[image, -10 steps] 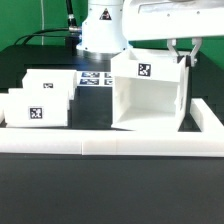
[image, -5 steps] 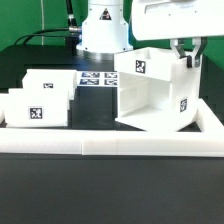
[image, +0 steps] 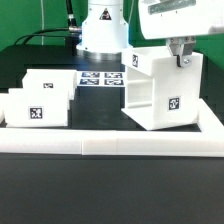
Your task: Assemble drawer
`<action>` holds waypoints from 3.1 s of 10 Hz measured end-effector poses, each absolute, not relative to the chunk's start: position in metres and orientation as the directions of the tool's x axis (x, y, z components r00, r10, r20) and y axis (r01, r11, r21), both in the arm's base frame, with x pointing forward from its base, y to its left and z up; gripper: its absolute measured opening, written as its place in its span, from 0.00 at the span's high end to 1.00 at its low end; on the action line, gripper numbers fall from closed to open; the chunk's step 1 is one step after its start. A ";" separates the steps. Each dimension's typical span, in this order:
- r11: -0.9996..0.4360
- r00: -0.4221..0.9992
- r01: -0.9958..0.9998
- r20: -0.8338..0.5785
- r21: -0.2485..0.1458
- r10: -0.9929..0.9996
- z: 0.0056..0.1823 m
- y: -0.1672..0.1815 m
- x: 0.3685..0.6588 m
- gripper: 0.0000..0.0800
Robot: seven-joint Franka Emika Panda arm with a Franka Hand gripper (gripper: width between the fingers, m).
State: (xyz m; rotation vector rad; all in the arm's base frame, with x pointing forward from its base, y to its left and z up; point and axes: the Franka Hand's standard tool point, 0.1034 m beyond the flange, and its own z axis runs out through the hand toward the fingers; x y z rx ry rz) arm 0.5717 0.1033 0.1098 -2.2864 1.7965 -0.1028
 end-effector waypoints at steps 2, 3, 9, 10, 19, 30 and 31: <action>-0.142 0.170 -0.966 -0.116 -0.216 -0.978 0.109 0.104 0.572 0.94; -0.134 0.161 -0.971 -0.126 -0.200 -0.979 0.108 0.103 0.575 0.94; -0.051 0.083 -0.977 -0.151 -0.205 -0.985 0.103 0.103 0.634 0.94; -0.047 0.079 -0.979 -0.154 -0.200 -0.985 0.103 0.103 0.638 0.94; -0.082 0.115 -0.973 -0.146 -0.213 -0.982 0.105 0.104 0.642 0.27; -0.631 0.659 -0.741 -0.072 -0.229 -0.749 0.137 0.075 0.626 0.19; -0.734 0.759 -0.642 -0.050 -0.220 -0.649 0.140 0.067 0.622 0.19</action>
Offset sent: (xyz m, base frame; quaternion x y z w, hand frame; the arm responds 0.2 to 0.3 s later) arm 0.0363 -0.0049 -0.0119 -0.0329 -0.0044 0.0831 0.9960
